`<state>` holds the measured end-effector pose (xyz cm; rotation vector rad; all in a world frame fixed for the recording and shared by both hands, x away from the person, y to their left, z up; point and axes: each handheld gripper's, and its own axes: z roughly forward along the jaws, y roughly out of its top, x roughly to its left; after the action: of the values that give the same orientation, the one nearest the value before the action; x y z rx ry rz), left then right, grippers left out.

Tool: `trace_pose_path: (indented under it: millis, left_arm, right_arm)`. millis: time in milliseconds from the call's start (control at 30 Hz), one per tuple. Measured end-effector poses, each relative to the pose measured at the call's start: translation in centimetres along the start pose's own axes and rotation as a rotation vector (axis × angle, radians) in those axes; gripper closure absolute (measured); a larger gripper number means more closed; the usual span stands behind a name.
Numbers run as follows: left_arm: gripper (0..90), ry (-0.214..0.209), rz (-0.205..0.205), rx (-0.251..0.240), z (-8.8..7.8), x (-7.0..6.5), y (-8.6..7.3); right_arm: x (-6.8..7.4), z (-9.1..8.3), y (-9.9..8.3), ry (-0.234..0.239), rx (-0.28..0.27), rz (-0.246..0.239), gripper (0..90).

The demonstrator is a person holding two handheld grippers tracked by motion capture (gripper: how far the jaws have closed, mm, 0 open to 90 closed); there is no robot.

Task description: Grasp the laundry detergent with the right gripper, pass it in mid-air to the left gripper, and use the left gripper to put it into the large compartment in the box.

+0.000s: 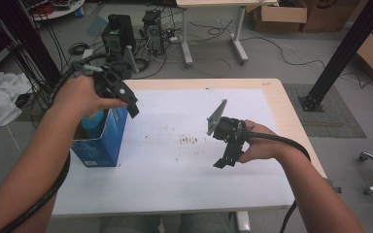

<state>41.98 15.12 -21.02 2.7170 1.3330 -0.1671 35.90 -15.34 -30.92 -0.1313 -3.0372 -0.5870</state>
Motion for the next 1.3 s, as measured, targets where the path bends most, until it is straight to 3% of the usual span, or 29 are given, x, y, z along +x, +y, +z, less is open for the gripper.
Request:
trace_pose_path:
  millis: [200, 400, 567, 667, 900, 1300]
  left_arm:
    - [0.1, -0.026, 0.256, 0.074, 2.6, -2.9, 0.9]
    - [0.1, -0.042, 0.482, 0.107, 3.7, -6.0, 1.0]
    - [0.1, -0.052, 0.613, 0.126, 4.2, -7.8, 0.8]
    - [0.1, -0.051, 0.671, 0.134, 4.4, -8.7, 0.7]
    - [0.1, -0.048, 0.728, 0.162, 4.7, -9.4, 0.4]
    - [0.1, -0.057, 0.739, 0.158, 4.7, -9.3, 0.1]
  right_arm:
    - [-0.3, -0.1, -0.3, 0.002, 0.014, 0.013, 0.0]
    - [-0.7, -0.3, -0.4, 0.001, 0.027, 0.015, 0.0]
    - [-0.9, -0.3, -0.3, 0.004, 0.033, 0.015, 0.0]
    - [-1.0, -0.1, -0.3, 0.008, 0.033, 0.012, 0.0]
    - [-0.9, 0.1, -0.3, 0.007, 0.038, 0.013, 0.0]
    - [-0.8, 0.0, -0.2, 0.008, 0.039, 0.015, 0.0]
